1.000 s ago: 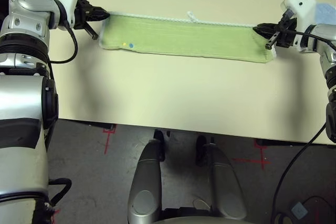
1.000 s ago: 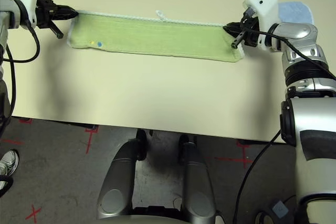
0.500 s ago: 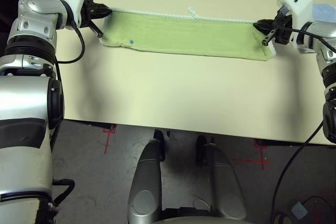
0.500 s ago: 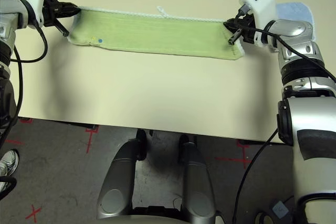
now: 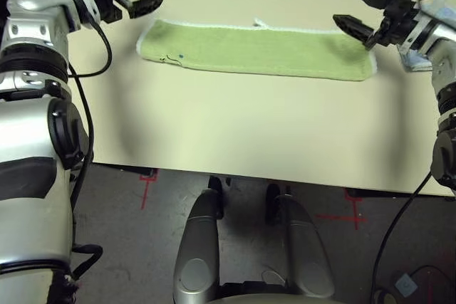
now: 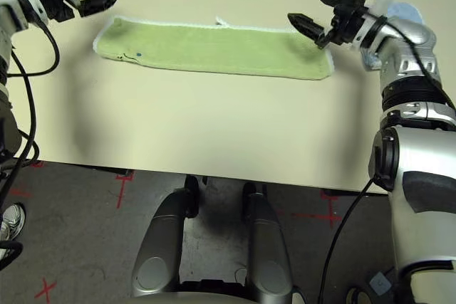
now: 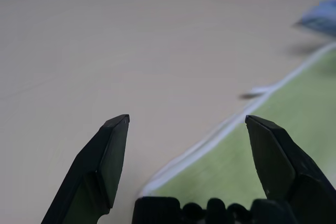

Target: Fold the towel and set it aside.

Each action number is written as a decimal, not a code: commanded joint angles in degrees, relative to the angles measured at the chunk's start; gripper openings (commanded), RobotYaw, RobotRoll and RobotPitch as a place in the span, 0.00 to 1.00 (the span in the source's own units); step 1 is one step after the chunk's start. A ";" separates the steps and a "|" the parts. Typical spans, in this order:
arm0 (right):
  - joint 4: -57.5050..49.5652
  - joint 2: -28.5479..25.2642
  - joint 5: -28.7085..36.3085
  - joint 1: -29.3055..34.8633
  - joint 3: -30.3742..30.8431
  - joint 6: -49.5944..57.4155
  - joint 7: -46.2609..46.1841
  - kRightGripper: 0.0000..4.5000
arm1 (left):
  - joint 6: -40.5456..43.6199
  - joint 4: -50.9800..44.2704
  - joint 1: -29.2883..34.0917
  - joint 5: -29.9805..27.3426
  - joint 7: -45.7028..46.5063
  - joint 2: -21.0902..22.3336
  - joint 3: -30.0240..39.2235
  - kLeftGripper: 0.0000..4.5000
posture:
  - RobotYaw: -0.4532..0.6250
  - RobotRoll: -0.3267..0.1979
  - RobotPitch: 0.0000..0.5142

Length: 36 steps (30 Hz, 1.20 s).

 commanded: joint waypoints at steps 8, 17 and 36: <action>-6.14 -0.77 2.68 9.34 -1.24 6.54 0.22 0.99 | -5.41 -9.08 14.78 -4.84 -12.54 -1.89 0.63 1.00 | 0.48 0.62 0.71; -4.70 -2.47 8.78 6.18 -5.38 26.58 -5.88 0.99 | -13.63 -8.76 18.42 -5.05 -19.24 -3.16 -1.02 1.00 | 0.46 0.62 0.71; -40.17 -5.07 27.11 29.09 -28.91 80.99 -33.95 0.99 | -21.03 -7.60 18.53 -9.89 -20.04 -2.08 -7.83 1.00 | 0.43 0.62 0.69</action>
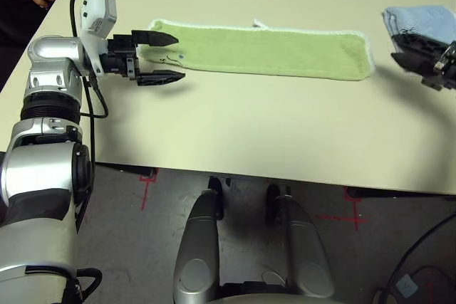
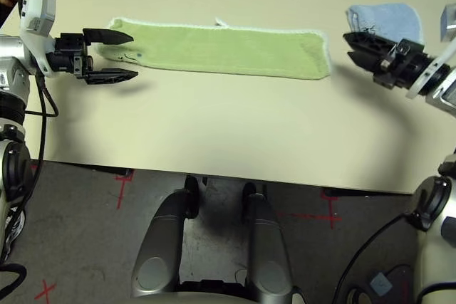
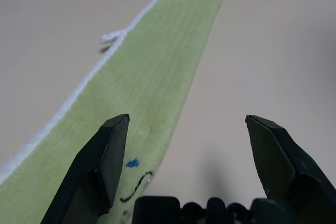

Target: Fold the towel and set it aside.

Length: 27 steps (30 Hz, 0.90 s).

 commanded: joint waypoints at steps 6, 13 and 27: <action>-7.31 4.16 2.20 4.39 -5.98 6.49 -8.37 0.99 | -1.32 1.51 -1.01 -1.25 -0.58 -0.61 -1.68 1.00 | 0.42 0.62 0.70; -5.40 9.94 -1.15 0.82 -1.29 0.33 -14.97 0.99 | -0.58 1.30 -1.42 -1.66 -0.58 -0.90 -1.78 1.00 | 0.43 0.62 0.71; 5.50 12.06 -3.44 -5.84 4.73 -10.44 -18.27 0.99 | -0.10 0.39 -1.43 -2.36 -0.58 -0.99 -1.09 1.00 | 0.46 0.62 0.72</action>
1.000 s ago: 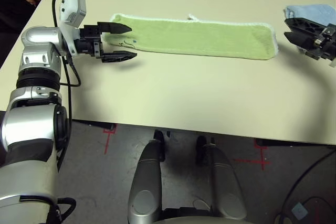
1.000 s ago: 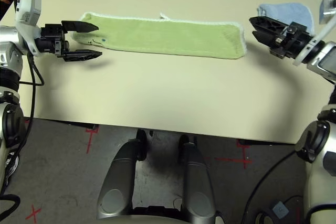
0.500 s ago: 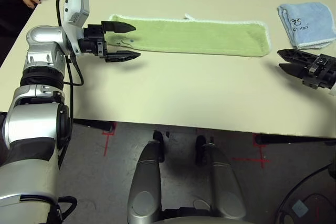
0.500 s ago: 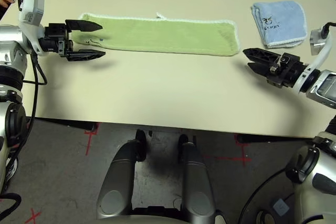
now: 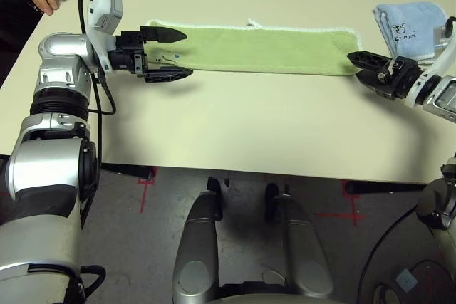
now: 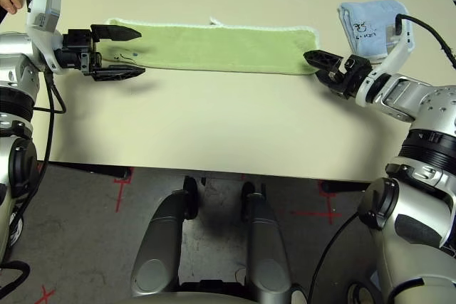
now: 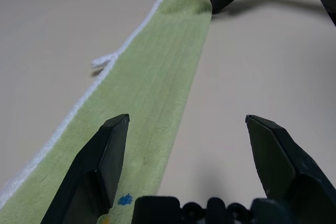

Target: Fold the towel and set it aside.

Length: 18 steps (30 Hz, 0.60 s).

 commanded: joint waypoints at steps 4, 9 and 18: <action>4.32 0.04 -1.89 0.49 1.77 -3.30 -1.73 0.78 | 0.36 -1.17 0.07 -0.35 -0.57 0.31 0.19 1.00 | 0.46 0.62 0.72; 5.37 -0.47 -1.72 0.76 1.29 -5.36 -1.94 0.37 | 0.38 -1.36 0.60 -0.36 -0.57 0.42 0.48 1.00 | 0.46 0.62 0.72; 3.40 -0.69 -1.43 3.02 0.88 -10.86 -0.81 0.01 | 2.69 0.18 1.07 -0.14 6.40 -2.15 5.27 1.00 | 0.45 0.62 0.72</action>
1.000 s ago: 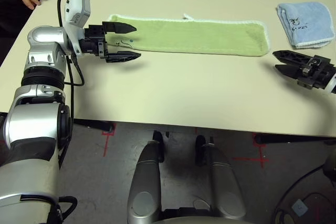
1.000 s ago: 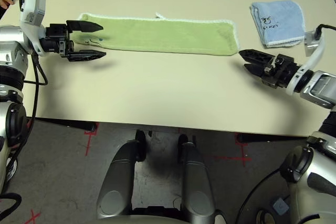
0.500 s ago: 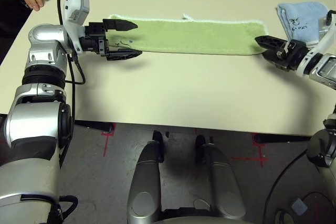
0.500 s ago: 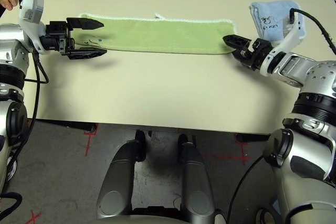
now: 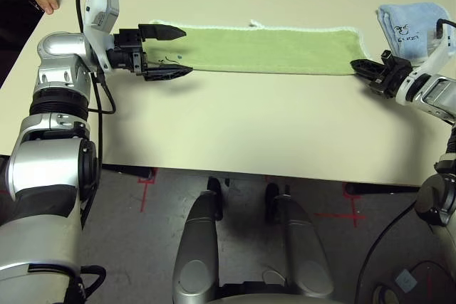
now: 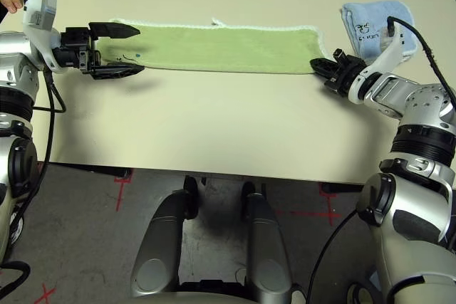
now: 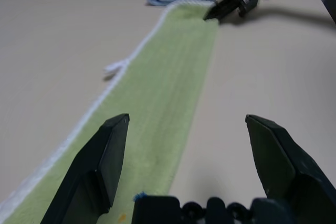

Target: Fold the towel and set it aside.

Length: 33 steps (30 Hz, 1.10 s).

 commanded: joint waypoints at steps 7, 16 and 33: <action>-0.83 -4.85 -3.76 3.65 8.07 -10.48 13.34 0.01 | 0.89 0.37 1.32 0.81 3.73 -1.30 2.30 1.00 | 0.47 0.62 0.72; 2.47 -5.85 -5.13 2.39 9.24 -13.20 16.18 0.01 | -2.78 4.99 -1.10 3.85 9.56 -4.02 2.30 1.00 | 0.47 0.62 0.70; -1.46 -10.86 -8.78 3.45 15.98 -27.51 36.39 0.01 | -4.58 7.65 -3.04 6.57 2.45 -3.62 1.60 1.00 | 0.44 0.62 0.69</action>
